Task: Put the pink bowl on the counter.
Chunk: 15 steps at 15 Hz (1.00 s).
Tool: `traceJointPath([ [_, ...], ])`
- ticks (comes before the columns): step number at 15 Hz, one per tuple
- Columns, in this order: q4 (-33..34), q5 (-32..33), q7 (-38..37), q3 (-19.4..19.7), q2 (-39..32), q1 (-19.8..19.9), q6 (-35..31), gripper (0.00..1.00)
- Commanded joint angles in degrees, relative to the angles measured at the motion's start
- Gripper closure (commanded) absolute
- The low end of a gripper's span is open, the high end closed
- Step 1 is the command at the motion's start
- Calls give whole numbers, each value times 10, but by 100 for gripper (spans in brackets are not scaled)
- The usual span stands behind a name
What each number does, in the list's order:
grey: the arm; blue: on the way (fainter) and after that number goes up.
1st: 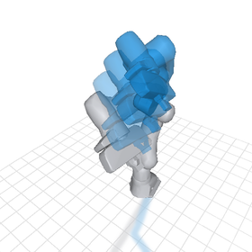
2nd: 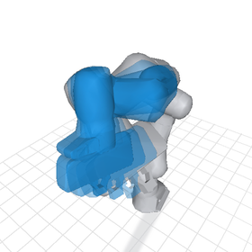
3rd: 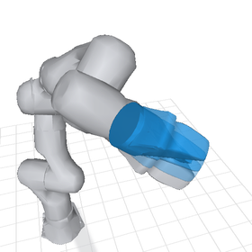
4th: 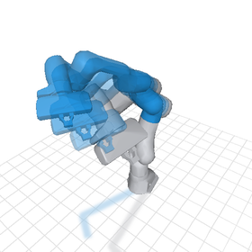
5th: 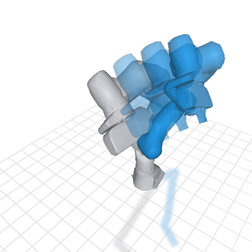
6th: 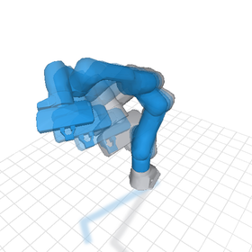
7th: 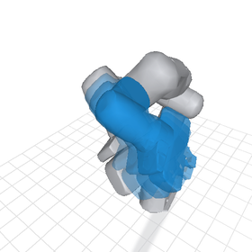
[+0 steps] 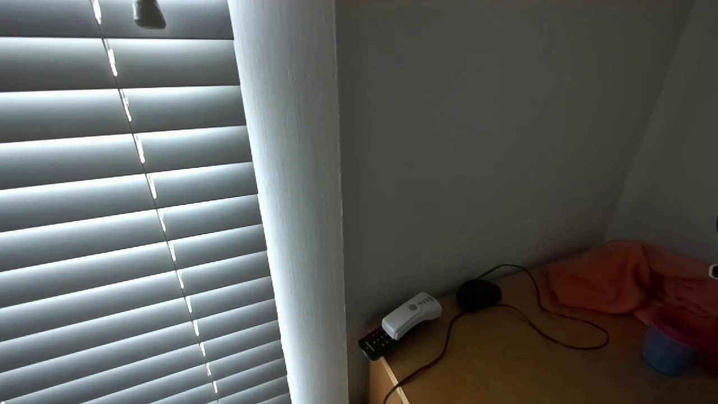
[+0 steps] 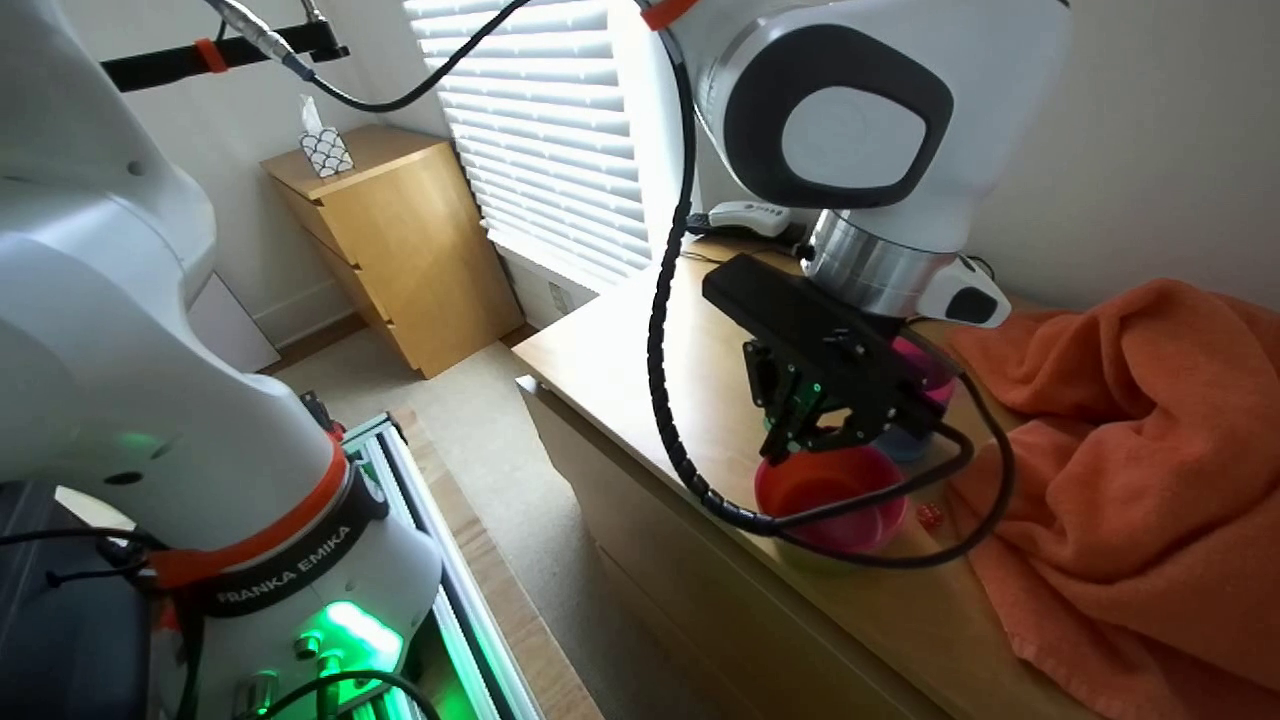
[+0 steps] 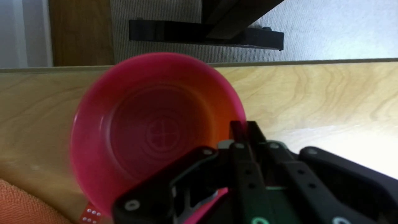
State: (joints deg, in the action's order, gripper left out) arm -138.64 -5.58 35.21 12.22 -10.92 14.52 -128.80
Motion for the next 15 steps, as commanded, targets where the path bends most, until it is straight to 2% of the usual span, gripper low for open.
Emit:
traceJointPath([
  [1, 2, -4, 14, -8, 5, 12, 7, 98],
  [6, 4, 1, 3, -7, 11, 10, 15, 97],
  [7, 5, 0, 5, -7, 12, 10, 16, 83],
  [8, 6, -2, 6, -8, 11, 10, 19, 90],
  [11, 9, -3, 4, -9, 7, 9, 20, 94],
  [12, 9, -2, 4, -10, 6, 9, 21, 99],
  [15, 11, -3, 5, -11, 6, 9, 22, 99],
])
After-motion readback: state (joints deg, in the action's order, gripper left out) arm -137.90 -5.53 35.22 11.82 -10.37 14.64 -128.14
